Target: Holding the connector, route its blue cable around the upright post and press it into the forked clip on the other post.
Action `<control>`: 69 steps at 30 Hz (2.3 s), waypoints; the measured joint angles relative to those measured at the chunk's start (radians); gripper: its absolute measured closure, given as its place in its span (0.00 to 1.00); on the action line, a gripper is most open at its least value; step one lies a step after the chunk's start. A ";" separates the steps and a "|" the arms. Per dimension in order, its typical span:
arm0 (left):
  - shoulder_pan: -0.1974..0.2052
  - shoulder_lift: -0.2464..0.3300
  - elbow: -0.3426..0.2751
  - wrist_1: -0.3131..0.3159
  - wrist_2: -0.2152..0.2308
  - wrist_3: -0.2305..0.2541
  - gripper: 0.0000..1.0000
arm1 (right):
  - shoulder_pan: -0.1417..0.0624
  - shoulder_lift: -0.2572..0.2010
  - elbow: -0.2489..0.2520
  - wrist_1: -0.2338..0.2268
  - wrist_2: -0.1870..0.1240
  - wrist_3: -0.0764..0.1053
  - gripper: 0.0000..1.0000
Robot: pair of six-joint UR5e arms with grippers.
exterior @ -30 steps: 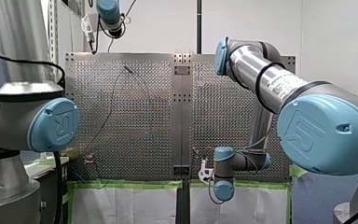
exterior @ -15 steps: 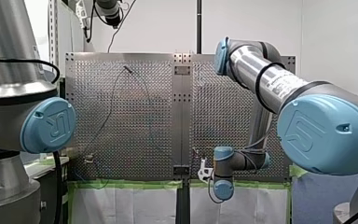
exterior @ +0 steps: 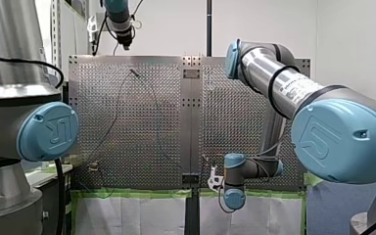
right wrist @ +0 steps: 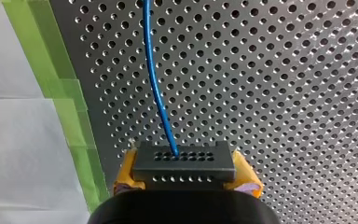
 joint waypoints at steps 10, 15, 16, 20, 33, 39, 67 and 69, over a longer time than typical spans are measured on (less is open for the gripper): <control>0.006 -0.066 0.001 -0.003 0.027 0.007 0.00 | 0.000 0.001 0.000 0.008 0.000 0.000 1.00; 0.021 -0.072 0.014 0.027 0.023 0.007 0.00 | 0.000 0.001 0.000 0.008 0.000 0.000 1.00; 0.023 -0.074 0.015 0.034 0.021 0.007 0.00 | 0.000 0.001 0.000 0.008 0.000 0.000 1.00; 0.031 -0.083 0.017 0.062 0.018 0.008 0.00 | 0.000 0.001 0.000 0.009 0.000 0.000 1.00; 0.045 -0.130 0.017 0.066 0.001 0.005 0.00 | 0.000 0.001 0.000 0.008 -0.001 0.000 1.00; 0.043 -0.131 0.017 0.064 -0.014 -0.003 0.00 | 0.000 0.001 0.000 0.009 -0.001 0.000 1.00; 0.034 -0.130 0.016 0.033 -0.074 -0.034 0.00 | -0.001 0.001 0.000 0.007 -0.002 0.000 1.00; 0.034 -0.130 0.016 0.033 -0.074 -0.034 0.00 | -0.001 0.001 0.000 0.006 -0.002 0.000 1.00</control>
